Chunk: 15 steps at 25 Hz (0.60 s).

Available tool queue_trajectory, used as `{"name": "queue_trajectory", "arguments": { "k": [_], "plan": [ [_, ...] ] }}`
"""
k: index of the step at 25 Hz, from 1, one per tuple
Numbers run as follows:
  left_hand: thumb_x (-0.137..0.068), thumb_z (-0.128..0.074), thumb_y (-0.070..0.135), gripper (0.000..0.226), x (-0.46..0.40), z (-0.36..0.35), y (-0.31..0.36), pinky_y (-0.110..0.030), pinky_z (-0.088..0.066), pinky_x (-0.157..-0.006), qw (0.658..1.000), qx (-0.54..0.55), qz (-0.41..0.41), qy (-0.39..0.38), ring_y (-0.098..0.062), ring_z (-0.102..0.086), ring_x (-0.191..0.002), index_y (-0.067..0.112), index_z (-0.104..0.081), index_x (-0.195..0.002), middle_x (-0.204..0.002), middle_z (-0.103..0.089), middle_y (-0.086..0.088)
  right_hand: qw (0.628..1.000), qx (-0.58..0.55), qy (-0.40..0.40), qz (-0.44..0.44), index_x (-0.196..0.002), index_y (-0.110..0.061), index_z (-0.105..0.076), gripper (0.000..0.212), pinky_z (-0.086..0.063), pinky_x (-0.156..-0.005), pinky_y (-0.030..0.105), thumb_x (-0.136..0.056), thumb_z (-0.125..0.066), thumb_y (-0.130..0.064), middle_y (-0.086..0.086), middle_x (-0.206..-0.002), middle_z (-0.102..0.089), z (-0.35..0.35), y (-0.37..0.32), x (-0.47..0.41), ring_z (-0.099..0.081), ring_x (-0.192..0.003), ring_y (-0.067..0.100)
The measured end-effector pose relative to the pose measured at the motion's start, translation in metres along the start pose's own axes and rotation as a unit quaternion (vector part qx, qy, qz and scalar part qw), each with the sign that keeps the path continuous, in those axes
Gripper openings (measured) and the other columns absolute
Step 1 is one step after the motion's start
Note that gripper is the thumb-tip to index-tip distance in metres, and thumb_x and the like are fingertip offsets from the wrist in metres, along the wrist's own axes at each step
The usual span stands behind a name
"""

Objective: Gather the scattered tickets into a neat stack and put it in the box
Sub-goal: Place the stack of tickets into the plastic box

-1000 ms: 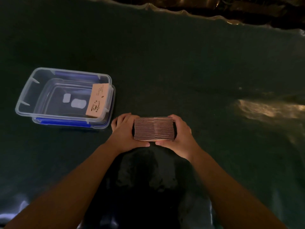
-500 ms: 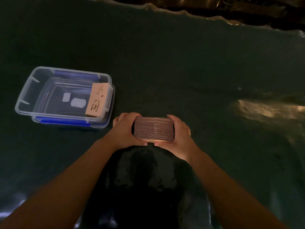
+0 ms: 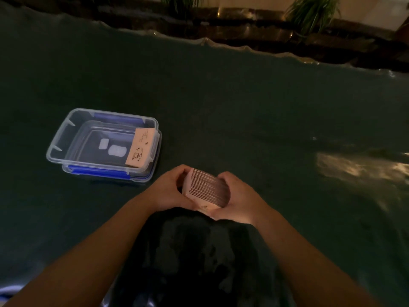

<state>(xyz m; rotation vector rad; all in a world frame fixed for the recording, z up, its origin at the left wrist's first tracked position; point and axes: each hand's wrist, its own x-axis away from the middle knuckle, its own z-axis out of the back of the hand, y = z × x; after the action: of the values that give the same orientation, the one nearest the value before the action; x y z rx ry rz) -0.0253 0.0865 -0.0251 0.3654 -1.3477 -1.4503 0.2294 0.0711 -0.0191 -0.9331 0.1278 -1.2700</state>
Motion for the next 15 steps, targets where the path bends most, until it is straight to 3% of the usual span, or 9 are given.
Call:
{"name": "queue_trajectory", "arguments": {
  "k": [4,8,12,15],
  "plan": [
    [-0.054,-0.096,0.022,0.079,0.034,0.006,0.036,-0.037,-0.064,-0.083,0.988,0.15,-0.016,0.032,-0.008,-0.069,-0.113,0.052,-0.062,-0.118,-0.119,-0.07,0.018,0.988,-0.153,-0.031,0.016,-0.12,-0.051,-0.056,0.079,-0.062,-0.097,0.043,-0.053,-0.099,-0.052,-0.018,-0.121,-0.071,0.015,-0.028,0.011,-0.07,-0.113,0.004],
    [-0.052,-0.093,0.024,0.084,0.068,0.005,0.069,-0.039,-0.064,-0.081,0.945,0.299,-0.029,0.133,-0.021,-0.073,-0.112,0.032,-0.059,-0.128,-0.118,-0.075,-0.002,0.957,-0.286,-0.043,0.023,-0.119,-0.048,-0.063,0.081,-0.067,-0.089,0.041,-0.049,-0.103,-0.054,-0.016,-0.124,-0.076,0.023,-0.066,0.018,-0.075,-0.114,0.007],
    [-0.056,-0.09,0.026,0.085,0.095,0.011,0.08,-0.044,-0.06,-0.091,0.933,0.33,-0.026,0.138,-0.026,-0.071,-0.115,0.023,-0.057,-0.133,-0.121,-0.076,-0.009,0.937,-0.345,-0.045,0.016,-0.119,-0.046,-0.066,0.072,-0.066,-0.079,0.028,-0.055,-0.098,-0.051,-0.019,-0.117,-0.08,0.02,-0.102,0.017,-0.078,-0.107,0.005],
    [-0.064,-0.087,0.027,0.078,0.107,0.027,0.074,-0.049,-0.058,-0.092,0.925,0.351,-0.015,0.143,-0.031,-0.071,-0.114,0.02,-0.057,-0.136,-0.126,-0.073,-0.014,0.93,-0.364,-0.061,-0.009,-0.123,-0.041,-0.066,0.074,-0.066,-0.086,0.032,-0.057,-0.094,-0.053,-0.01,-0.122,-0.08,0.012,-0.131,0.013,-0.079,-0.107,0.01]
  ]
}}
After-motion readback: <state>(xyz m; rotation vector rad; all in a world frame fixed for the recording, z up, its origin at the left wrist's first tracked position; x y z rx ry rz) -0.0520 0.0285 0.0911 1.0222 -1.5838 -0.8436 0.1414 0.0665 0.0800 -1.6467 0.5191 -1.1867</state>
